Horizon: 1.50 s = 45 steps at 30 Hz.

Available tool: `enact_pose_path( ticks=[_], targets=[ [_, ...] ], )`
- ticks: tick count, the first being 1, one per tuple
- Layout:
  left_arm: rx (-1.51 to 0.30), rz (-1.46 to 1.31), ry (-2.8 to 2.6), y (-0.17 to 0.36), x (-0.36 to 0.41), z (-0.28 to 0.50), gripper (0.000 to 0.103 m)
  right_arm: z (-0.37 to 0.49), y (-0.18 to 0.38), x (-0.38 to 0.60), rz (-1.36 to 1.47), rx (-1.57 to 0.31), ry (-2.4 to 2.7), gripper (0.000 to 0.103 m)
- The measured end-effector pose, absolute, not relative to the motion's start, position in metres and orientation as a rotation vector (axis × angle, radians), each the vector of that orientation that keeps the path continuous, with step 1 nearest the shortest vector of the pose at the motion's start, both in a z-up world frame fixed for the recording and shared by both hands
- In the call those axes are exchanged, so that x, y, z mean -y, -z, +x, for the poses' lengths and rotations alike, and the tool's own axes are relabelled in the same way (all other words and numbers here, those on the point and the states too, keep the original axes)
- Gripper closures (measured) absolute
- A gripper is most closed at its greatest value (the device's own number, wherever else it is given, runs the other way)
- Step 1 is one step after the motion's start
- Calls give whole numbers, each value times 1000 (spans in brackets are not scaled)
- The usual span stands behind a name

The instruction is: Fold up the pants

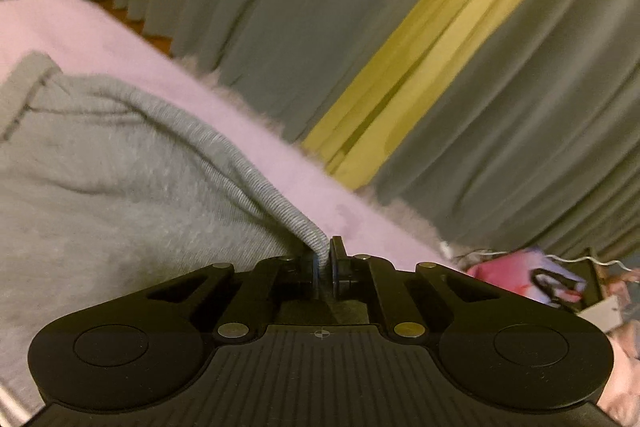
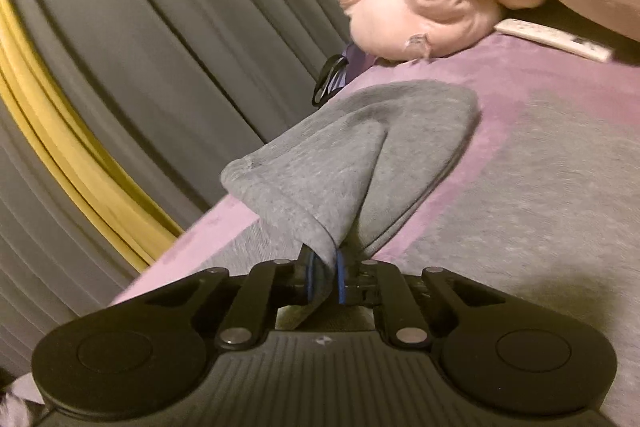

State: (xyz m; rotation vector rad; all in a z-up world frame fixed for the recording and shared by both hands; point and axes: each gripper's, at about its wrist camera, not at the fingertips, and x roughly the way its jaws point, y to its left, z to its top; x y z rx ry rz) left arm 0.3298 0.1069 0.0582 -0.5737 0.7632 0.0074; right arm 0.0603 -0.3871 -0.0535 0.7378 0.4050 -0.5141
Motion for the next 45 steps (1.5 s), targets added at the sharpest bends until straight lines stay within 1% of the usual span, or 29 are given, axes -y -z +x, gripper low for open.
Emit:
enact_pose_path(
  ticks=[4,8,11,12,14,15,17,19,20,21,23,24,25,27,29,30,31,32,33,34,35,36,37,38,39,40,41,43,45],
  targets=[
    [-709,-590,47,-91,-118,270,96,33,37,396,801,-373,546,103],
    [-674,-599,101,-113,-125,200,96,-10,13,405,806,-335,569,103],
    [-661,-534,127,-116,-123,146,96,-44,6,412,810,-376,566,103],
    [-658,-501,123,-116,-123,132,96,-50,7,414,822,-396,543,99],
    [-628,-432,94,-111,-122,119,98,-46,10,414,828,-462,496,97],
    [-623,-408,94,-109,-121,115,98,-38,9,409,774,-493,480,91],
    [-629,-414,78,-106,-123,114,98,-9,3,385,523,-539,470,73],
    [-641,-426,78,-103,-123,116,98,22,1,356,253,-553,452,38],
    [-645,-421,65,-102,-125,117,98,38,2,344,154,-552,433,32],
    [-642,-416,49,-105,-128,116,93,52,2,337,88,-548,423,29],
    [-646,-413,8,-95,-132,124,66,83,6,329,3,-571,411,26],
    [-657,-422,-20,-90,-137,131,43,98,10,328,-21,-601,412,26],
    [-666,-439,-39,-83,-142,138,36,111,15,330,-38,-633,416,26],
    [-684,-442,-75,-78,-149,148,37,135,27,331,-76,-687,427,26],
    [-659,-393,-97,-71,-147,169,26,146,39,329,-127,-713,433,26],
    [-665,-367,-105,-68,-146,180,14,152,44,329,-148,-721,441,27],
    [-683,-346,-116,-66,-146,193,11,155,48,328,-158,-723,448,30],
    [-701,-333,-130,-60,-146,207,11,157,50,330,-146,-719,454,35],
    [-732,-319,-143,-55,-145,221,12,158,51,334,-117,-715,457,54],
    [-771,-309,-153,-50,-146,235,14,158,52,337,-90,-713,464,78],
    [-797,-309,-155,-44,-147,244,17,156,51,341,-61,-708,484,88],
    [-816,-314,-147,-39,-148,250,26,152,50,348,-26,-703,511,97],
    [-840,-320,-141,-35,-149,256,40,148,48,354,24,-693,518,97],
    [-864,-325,-145,-31,-150,260,47,142,45,364,104,-676,515,97],
    [-883,-328,-157,-27,-153,263,59,137,42,370,158,-666,523,97],
    [-890,-335,-166,-23,-157,264,77,132,41,377,212,-652,529,97],
    [-886,-346,-171,-22,-161,262,85,128,40,382,252,-638,525,97],
    [-865,-397,-166,-25,-172,255,91,123,36,388,312,-641,531,98],
    [-818,-447,-149,-37,-182,241,93,113,25,395,401,-614,524,98]
  ],
)
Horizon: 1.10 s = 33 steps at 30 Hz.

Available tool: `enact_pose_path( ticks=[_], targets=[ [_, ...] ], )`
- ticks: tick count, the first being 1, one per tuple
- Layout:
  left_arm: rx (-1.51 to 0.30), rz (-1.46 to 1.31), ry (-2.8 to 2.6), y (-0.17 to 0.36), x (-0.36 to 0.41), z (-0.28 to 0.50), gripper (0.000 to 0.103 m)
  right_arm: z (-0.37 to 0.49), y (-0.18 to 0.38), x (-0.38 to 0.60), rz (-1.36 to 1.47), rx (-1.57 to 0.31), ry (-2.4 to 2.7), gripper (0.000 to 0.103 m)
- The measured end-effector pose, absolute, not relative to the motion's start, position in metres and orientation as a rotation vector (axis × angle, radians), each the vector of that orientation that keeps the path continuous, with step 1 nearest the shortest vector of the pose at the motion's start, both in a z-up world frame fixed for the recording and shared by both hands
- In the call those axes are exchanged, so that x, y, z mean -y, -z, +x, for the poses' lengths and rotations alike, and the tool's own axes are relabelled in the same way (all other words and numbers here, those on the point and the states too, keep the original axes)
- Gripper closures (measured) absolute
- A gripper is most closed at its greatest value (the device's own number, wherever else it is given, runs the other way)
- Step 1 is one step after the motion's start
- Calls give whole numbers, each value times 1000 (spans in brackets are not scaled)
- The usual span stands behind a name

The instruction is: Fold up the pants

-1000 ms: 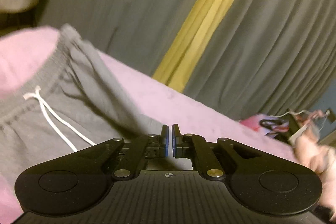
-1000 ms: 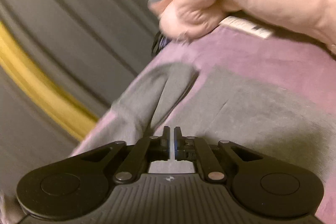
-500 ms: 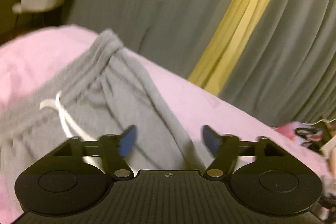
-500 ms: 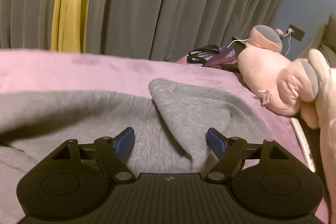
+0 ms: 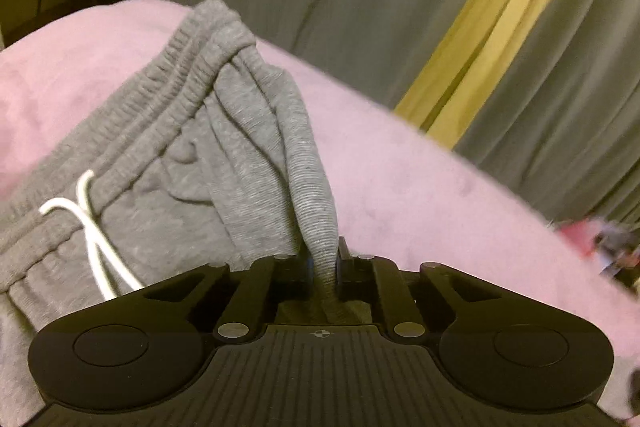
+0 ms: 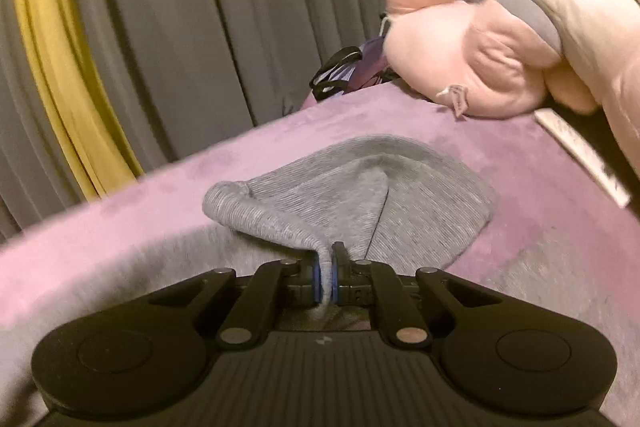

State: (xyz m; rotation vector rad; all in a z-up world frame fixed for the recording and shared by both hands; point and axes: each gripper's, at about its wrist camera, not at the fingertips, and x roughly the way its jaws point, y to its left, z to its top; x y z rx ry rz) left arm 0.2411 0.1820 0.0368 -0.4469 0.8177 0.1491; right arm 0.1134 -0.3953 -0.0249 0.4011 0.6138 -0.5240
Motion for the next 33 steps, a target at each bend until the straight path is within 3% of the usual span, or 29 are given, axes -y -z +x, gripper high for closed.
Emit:
enact_pose_path(
  ticks=[10,14,20,23,25,26,29,30,31,32,33],
  targets=[
    [-587,-663,-54,-108,-233,106,93,-22,-50,436,740,-400,498,98],
    [-628,-613,-96,-92,-232,58,93,-83,-43,442,795,-437,510,98],
    [-782,-534,-195,-37,-229,33,86,-111,10,434,849,-600,547,95],
    [-768,-531,-216,-31,-229,39,69,-98,26,422,797,-657,535,90],
    [-761,-544,-223,-27,-229,46,34,-91,32,418,802,-681,518,73],
    [-762,-550,-237,-23,-231,49,32,-90,35,417,823,-677,509,69],
    [-752,-551,-265,-11,-233,50,38,-86,41,423,879,-636,511,66],
    [-759,-551,-279,-8,-235,56,51,-85,42,423,891,-628,513,67],
    [-773,-555,-296,-4,-236,61,69,-82,43,424,900,-623,514,72],
    [-784,-569,-303,-2,-239,66,76,-79,43,425,906,-621,517,79],
    [-782,-584,-305,-1,-243,68,84,-77,42,427,911,-623,525,96]
  ],
)
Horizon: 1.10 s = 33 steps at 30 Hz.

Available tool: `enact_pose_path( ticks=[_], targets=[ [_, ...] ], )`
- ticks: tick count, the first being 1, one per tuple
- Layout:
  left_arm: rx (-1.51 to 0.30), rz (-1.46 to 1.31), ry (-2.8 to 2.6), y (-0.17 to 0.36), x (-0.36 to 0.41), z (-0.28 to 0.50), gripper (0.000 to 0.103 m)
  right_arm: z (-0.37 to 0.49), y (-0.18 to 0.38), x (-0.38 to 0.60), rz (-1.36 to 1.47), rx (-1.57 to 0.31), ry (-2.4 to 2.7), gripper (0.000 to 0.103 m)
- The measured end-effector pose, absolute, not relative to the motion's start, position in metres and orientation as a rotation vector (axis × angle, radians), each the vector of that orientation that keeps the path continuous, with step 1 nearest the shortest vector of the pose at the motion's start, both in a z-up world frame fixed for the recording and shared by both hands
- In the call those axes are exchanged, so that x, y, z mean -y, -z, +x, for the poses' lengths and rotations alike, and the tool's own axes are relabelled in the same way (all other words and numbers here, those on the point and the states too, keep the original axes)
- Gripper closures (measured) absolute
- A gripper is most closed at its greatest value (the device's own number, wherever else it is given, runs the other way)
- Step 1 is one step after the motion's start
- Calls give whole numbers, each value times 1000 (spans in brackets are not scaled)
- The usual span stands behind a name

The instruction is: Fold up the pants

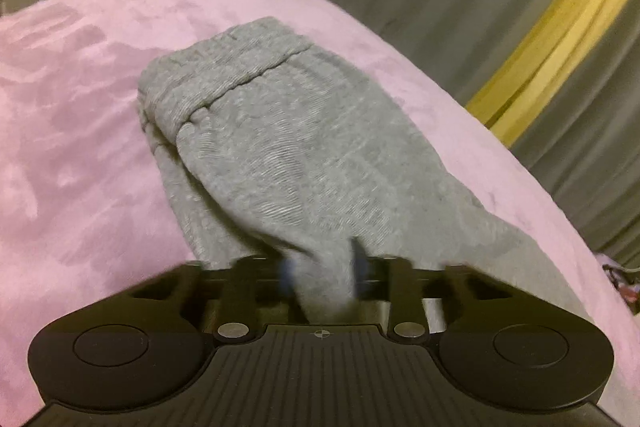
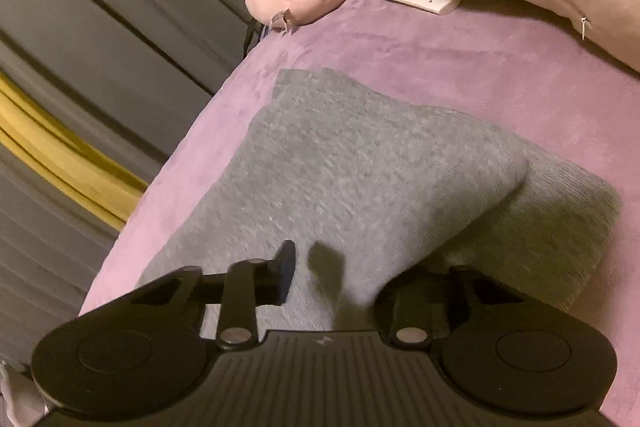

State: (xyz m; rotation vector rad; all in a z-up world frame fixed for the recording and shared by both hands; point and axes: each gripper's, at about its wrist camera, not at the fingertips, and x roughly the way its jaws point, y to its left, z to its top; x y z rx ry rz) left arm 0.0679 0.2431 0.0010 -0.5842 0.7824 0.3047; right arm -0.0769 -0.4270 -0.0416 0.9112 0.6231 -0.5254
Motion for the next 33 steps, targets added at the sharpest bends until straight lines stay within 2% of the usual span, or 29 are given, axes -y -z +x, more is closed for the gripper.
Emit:
enact_pose_path(
  ticks=[1,4,10,14,17,18,19,20,22,26,30,32,33],
  targets=[
    [-773,-594,-311,-4,-245,69,88,-77,40,430,915,-629,536,98],
    [-714,-611,-288,-24,-249,65,90,-82,22,436,918,-593,544,98],
    [-617,-685,-246,-52,-264,40,90,-108,-22,429,847,-489,496,98],
    [-640,-654,-274,-46,-271,24,90,-138,-25,421,830,-470,528,98],
    [-735,-543,-352,-37,-266,22,75,-143,-4,423,795,-588,573,91],
    [-741,-496,-395,-37,-264,17,63,-144,2,425,789,-639,615,87],
    [-730,-442,-444,-41,-261,12,51,-146,3,427,785,-661,655,81],
    [-723,-393,-483,-45,-258,9,46,-150,3,429,777,-667,695,77],
    [-687,-311,-550,-56,-251,2,31,-154,-5,431,722,-668,793,59],
    [-620,-231,-496,-74,-214,3,23,-137,-27,415,567,-620,822,56],
    [-644,-170,-270,-69,-143,22,16,-75,-32,353,419,-633,572,54],
    [-682,-140,-179,-58,-105,36,15,-37,-24,306,350,-684,345,50],
    [-705,-129,-130,-51,-84,44,15,-19,-18,281,321,-716,204,44]
  ],
)
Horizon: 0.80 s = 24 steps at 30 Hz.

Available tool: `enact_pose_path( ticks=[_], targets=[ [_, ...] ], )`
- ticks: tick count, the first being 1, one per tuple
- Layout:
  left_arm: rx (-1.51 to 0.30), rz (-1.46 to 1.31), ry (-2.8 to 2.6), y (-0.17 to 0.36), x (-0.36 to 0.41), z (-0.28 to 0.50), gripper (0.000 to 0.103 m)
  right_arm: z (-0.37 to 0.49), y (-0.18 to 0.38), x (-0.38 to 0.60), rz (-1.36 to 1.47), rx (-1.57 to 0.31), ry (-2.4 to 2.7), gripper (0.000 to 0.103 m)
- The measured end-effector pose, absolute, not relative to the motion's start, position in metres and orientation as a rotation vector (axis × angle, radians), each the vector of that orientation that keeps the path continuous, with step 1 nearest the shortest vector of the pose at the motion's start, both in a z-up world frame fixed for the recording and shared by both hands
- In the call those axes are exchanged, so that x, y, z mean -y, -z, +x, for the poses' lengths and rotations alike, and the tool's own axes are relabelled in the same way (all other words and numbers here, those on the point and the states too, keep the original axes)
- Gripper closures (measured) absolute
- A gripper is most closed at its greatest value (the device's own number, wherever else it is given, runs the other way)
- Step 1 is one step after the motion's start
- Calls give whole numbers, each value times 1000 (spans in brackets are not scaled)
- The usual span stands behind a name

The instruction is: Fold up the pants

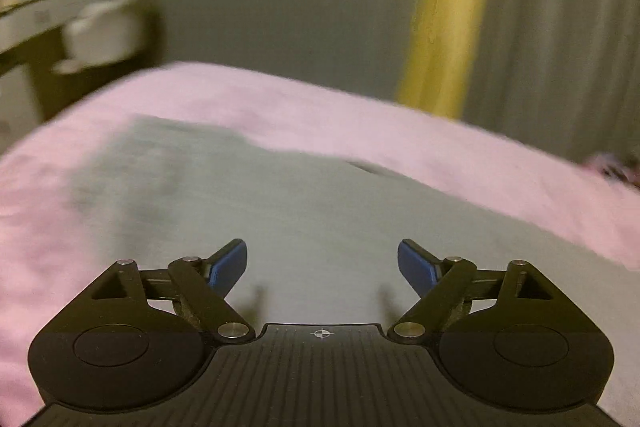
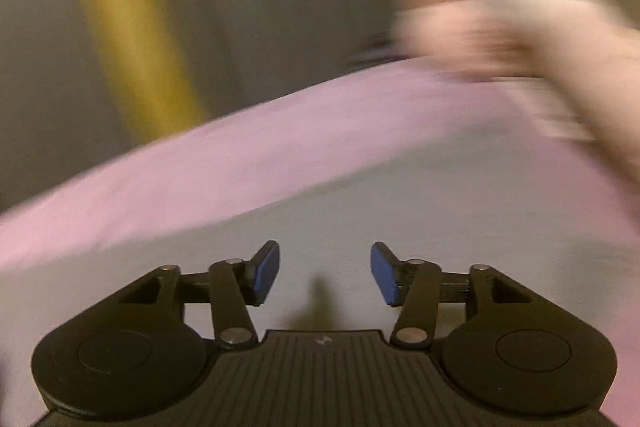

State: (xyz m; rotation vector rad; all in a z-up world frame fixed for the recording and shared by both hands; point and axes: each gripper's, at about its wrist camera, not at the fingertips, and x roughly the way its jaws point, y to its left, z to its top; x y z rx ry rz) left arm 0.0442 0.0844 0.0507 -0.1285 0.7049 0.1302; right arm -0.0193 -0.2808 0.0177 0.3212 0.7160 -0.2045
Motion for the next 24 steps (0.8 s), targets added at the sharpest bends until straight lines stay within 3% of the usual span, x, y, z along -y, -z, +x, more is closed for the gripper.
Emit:
enact_pose_path(
  ticks=[1,5,10,11,14,18,24],
  targets=[
    [-714,-121,-95,-44,-70,49,15,-3,-10,256,298,-750,65,39],
    [-722,-27,-51,-20,-26,68,15,27,18,200,143,-760,-174,39],
    [-702,61,-144,2,-33,79,11,37,44,259,68,-706,-64,34],
    [-700,59,-166,5,-37,81,9,38,47,278,43,-699,1,31],
    [-696,19,-216,12,-54,88,6,38,53,350,11,-696,195,5],
    [-701,-81,-265,14,-82,90,1,22,49,451,127,-715,479,4],
    [-689,-115,-339,-4,-93,78,2,-19,27,483,209,-769,674,4]
  ],
)
